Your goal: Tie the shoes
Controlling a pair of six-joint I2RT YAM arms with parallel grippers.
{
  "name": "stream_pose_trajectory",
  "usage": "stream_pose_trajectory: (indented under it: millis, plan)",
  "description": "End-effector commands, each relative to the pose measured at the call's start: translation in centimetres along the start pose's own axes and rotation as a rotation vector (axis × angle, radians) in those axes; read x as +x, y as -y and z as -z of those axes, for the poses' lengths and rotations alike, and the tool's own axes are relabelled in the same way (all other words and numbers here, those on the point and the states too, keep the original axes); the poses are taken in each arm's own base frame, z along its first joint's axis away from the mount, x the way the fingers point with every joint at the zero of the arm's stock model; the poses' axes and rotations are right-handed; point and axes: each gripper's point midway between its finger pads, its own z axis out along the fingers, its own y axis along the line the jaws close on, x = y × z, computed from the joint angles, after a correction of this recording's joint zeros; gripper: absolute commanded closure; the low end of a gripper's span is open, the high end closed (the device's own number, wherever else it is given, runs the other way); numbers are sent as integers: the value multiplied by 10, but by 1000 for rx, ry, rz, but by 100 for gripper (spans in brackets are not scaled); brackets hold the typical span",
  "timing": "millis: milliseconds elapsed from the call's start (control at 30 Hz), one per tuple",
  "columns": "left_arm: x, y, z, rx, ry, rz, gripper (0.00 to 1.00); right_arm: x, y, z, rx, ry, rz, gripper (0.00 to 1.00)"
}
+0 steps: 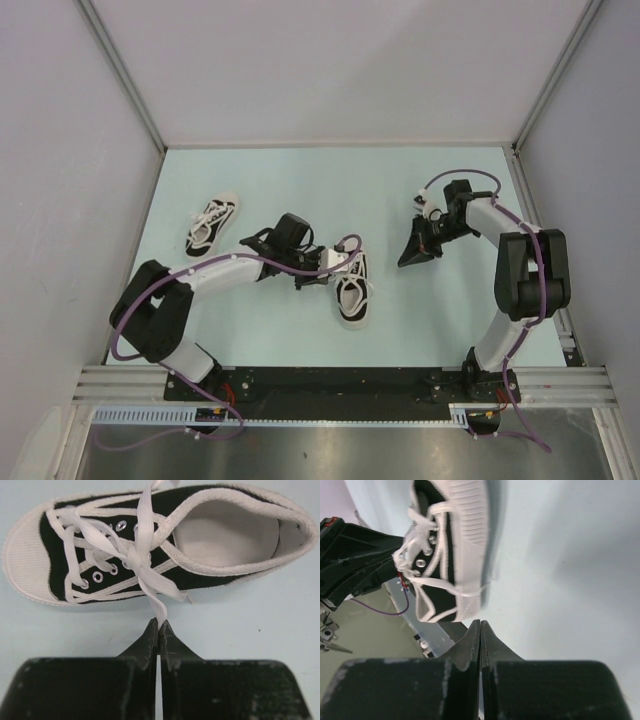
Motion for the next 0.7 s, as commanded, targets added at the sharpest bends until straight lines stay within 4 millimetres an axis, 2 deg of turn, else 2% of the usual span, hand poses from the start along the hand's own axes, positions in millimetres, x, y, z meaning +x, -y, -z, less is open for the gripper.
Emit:
stream_pose_trajectory:
  millis: [0, 100, 233, 267, 333, 367, 433, 500, 533, 667]
  plan:
    - [13, 3, 8, 4, -44, -28, 100, 4, 17, 4, 72, -4, 12, 100]
    - [16, 4, 8, 12, -58, -41, 100, 7, 22, 2, 81, -11, 15, 100]
    - [5, -3, 6, 9, -34, -45, 100, 4, -1, -4, -72, -15, 20, 98]
    - [3, -5, 5, 9, -31, -41, 100, 2, -9, -5, -102, -13, 20, 83]
    - [-4, -8, 3, 8, -18, -44, 100, -9, -21, -7, -131, 22, 10, 68]
    - [-5, -8, 2, 9, -16, -45, 100, -12, -29, -9, -144, 35, 26, 54]
    - [-11, -10, 0, 10, -2, -58, 100, -23, -48, -13, -156, 77, 61, 40]
    - [-16, -9, -3, 15, 5, -67, 100, -26, -61, -22, -153, 88, 91, 34]
    - [-18, -9, -4, 15, 7, -69, 100, -31, -65, -25, -154, 101, 73, 27]
    - [-28, -8, -8, 12, 18, -103, 100, -32, -68, -43, -152, 78, 40, 25]
